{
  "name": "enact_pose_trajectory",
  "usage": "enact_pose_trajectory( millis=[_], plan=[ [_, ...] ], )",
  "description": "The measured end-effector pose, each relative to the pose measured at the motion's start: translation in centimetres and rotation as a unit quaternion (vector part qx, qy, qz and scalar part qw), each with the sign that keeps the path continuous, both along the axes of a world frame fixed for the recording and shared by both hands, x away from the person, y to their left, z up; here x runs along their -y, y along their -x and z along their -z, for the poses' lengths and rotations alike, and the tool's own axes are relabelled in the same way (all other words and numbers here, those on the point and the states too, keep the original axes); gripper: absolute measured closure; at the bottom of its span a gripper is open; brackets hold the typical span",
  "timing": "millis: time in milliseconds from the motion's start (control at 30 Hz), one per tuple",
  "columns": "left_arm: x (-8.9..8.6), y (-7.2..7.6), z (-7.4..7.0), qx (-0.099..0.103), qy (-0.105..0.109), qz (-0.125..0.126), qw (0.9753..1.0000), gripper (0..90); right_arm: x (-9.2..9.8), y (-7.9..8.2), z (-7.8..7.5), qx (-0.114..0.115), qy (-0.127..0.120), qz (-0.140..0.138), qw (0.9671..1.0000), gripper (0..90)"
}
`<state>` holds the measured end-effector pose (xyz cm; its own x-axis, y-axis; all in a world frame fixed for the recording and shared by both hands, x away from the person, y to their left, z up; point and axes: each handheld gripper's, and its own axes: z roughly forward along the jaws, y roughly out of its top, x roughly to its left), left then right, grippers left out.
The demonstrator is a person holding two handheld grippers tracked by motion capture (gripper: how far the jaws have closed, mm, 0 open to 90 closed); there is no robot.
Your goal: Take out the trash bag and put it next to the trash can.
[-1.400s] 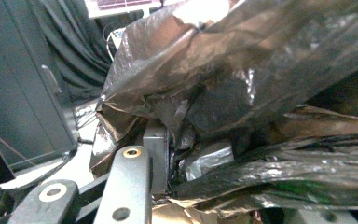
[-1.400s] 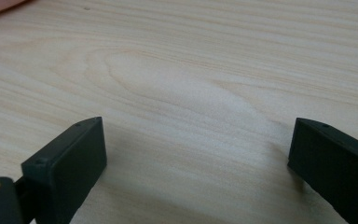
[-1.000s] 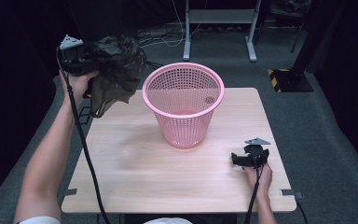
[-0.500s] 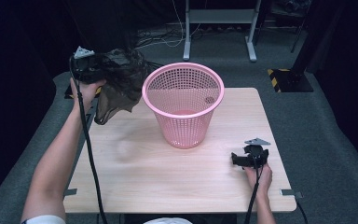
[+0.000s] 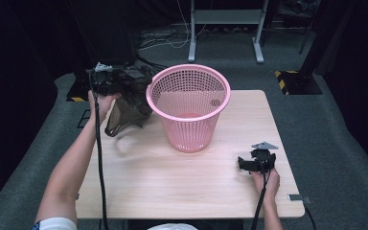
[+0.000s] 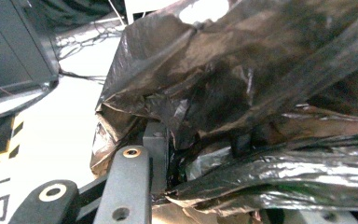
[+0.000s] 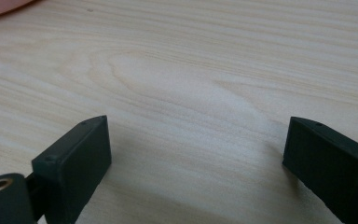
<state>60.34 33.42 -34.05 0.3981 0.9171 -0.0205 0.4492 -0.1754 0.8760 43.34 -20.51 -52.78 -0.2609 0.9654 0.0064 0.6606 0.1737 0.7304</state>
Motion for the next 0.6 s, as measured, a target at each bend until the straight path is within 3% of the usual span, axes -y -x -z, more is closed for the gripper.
enact_pose_trajectory(
  millis=[600],
  plan=[
    [1.6, -1.4, 5.1, -0.055, 0.003, -0.008, 0.9985, 65.3, 0.0, 0.0, 0.0, 0.001, 0.001, 0.0, 1.0, 6.7]
  ],
)
